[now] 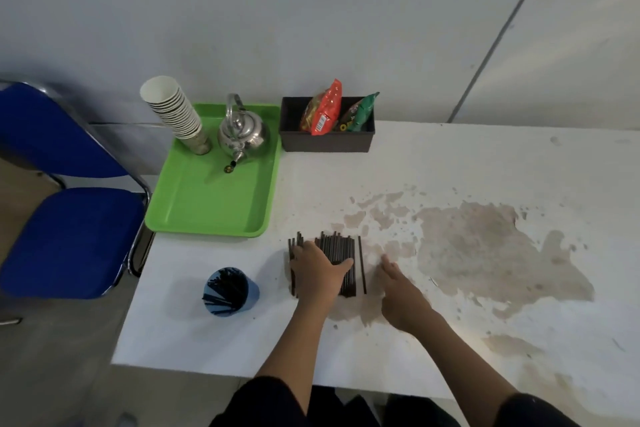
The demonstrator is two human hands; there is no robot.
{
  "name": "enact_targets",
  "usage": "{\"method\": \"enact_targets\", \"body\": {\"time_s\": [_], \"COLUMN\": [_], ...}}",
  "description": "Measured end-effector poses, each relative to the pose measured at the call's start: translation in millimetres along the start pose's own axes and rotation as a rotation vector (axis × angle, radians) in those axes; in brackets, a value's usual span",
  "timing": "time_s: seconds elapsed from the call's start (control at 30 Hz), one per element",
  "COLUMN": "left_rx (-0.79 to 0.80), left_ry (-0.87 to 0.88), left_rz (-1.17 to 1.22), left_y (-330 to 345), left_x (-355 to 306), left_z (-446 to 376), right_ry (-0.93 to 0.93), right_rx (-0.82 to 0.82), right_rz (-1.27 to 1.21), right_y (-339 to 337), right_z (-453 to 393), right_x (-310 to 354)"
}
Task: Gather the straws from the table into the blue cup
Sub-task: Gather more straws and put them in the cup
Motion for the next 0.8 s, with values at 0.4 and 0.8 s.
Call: {"method": "enact_targets", "body": {"time_s": [0.4, 0.8], "left_rx": [-0.024, 0.008], "left_ry": [0.060, 0.073], "left_rz": [0.035, -0.012], "left_y": [6, 2], "left_x": [-7, -2], "left_z": [-9, -11], "right_ry": [-0.079, -0.077], "right_rx": [-0.033, -0.027], "right_rz": [0.056, 0.046], "right_y": [-1, 1], "right_z": [2, 1], "right_x": [-8, -10]}}
Point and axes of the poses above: each hand's wrist, its own z-axis away from the middle knuckle, its own y-axis out of the palm, x = y × z, the point moved 4 cm from there along -z, towards the middle knuckle, and after that the axes turned 13 degrees about -z, right-handed, at the moved point
